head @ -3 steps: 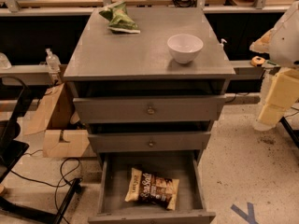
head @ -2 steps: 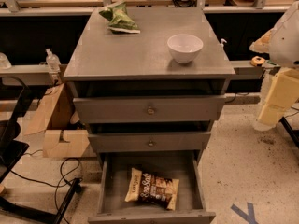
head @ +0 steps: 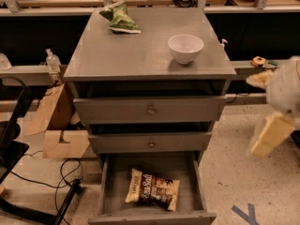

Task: Pick brown chip bag from bottom drawer and place on counter

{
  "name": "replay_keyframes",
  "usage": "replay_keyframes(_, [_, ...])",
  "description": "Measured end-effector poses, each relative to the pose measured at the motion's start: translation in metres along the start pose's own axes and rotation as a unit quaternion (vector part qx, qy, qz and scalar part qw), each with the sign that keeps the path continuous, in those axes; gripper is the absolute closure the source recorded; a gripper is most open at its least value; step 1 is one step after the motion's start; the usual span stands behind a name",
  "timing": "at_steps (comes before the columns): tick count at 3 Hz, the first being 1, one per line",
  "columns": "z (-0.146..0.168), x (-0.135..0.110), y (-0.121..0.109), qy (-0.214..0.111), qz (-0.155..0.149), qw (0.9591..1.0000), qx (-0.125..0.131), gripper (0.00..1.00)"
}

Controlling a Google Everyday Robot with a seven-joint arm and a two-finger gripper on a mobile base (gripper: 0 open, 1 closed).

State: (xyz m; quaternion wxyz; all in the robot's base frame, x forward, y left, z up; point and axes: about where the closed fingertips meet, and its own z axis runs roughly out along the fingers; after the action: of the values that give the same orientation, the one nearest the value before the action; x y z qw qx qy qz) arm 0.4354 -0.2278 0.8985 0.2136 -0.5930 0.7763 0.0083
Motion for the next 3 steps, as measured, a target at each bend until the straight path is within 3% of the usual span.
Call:
replay_keyframes(1, [0.062, 0.036, 0.03, -0.063, 0.008, 0.998, -0.01, 0.0])
replay_keyframes(2, [0.104, 0.056, 0.042, -0.125, 0.025, 0.9917, 0.019, 0.0])
replay_keyframes(3, [0.1, 0.063, 0.025, -0.129, 0.025, 0.9891, 0.066, 0.0])
